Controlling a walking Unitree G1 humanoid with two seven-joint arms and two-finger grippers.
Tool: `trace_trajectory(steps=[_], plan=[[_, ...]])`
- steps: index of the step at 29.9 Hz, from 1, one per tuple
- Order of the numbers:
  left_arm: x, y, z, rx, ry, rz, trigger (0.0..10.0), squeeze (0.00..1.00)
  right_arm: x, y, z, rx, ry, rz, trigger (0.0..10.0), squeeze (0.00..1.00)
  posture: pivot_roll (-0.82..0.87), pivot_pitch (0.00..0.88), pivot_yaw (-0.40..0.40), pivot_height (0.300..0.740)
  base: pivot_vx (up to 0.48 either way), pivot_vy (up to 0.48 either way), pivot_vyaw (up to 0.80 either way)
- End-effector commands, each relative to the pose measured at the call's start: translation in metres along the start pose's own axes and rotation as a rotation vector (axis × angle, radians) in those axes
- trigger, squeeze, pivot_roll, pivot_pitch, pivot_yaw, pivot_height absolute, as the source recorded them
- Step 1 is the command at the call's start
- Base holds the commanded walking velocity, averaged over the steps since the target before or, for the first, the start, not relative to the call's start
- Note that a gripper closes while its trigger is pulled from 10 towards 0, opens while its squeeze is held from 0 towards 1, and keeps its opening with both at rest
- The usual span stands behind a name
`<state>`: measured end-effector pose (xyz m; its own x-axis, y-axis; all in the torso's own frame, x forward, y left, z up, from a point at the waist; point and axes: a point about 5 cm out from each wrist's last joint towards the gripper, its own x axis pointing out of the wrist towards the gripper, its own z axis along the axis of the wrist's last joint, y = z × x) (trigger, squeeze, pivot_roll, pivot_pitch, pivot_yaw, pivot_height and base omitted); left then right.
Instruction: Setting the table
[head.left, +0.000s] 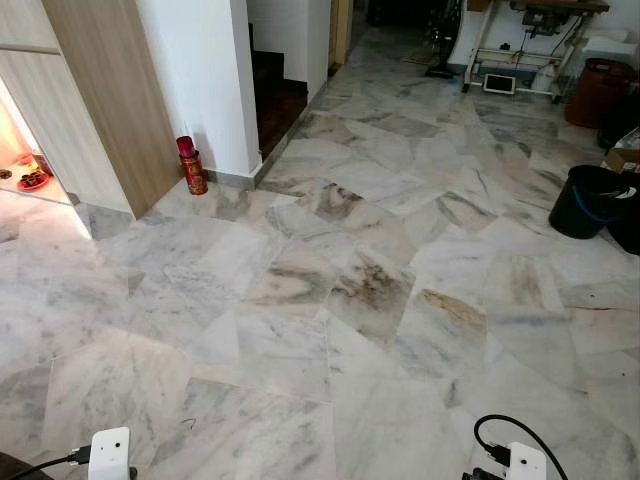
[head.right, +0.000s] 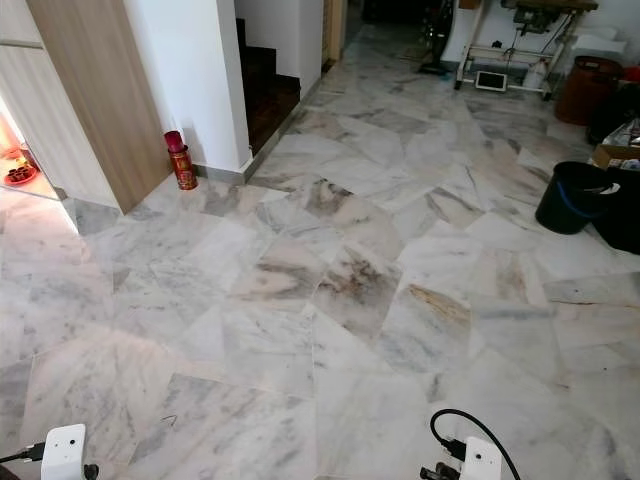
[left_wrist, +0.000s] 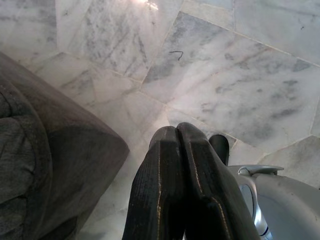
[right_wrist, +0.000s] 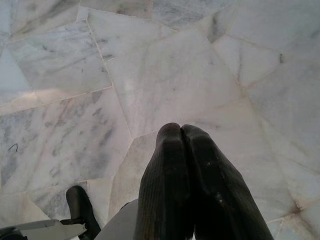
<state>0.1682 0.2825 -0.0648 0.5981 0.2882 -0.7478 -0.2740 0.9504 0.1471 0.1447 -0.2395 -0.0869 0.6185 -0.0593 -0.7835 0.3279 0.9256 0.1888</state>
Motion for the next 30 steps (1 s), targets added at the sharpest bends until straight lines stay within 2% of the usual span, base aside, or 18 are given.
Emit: trace_trajectory(steps=[1, 19, 30], plan=[[0.000, 0.001, 0.000, -0.001, -0.005, 0.010, 10.0, 0.00, 0.000, -0.002, 0.001, 0.006, -0.008, -0.005, 10.0, 0.00, 0.03, 0.000, -0.037, 0.740, 0.000, 0.000, 0.00], [0.002, -0.013, 0.002, -0.027, -0.009, -0.009, 10.0, 0.00, 0.000, -0.005, 0.007, -0.006, -0.023, -0.016, 10.0, 0.00, 0.01, 0.000, -0.060, 0.740, 0.000, 0.000, 0.00], [0.000, -0.013, -0.005, -0.035, 0.004, -0.007, 10.0, 0.00, 0.000, -0.006, 0.008, -0.017, -0.031, -0.027, 10.0, 0.00, 0.00, 0.001, -0.067, 0.740, 0.000, 0.000, 0.00]])
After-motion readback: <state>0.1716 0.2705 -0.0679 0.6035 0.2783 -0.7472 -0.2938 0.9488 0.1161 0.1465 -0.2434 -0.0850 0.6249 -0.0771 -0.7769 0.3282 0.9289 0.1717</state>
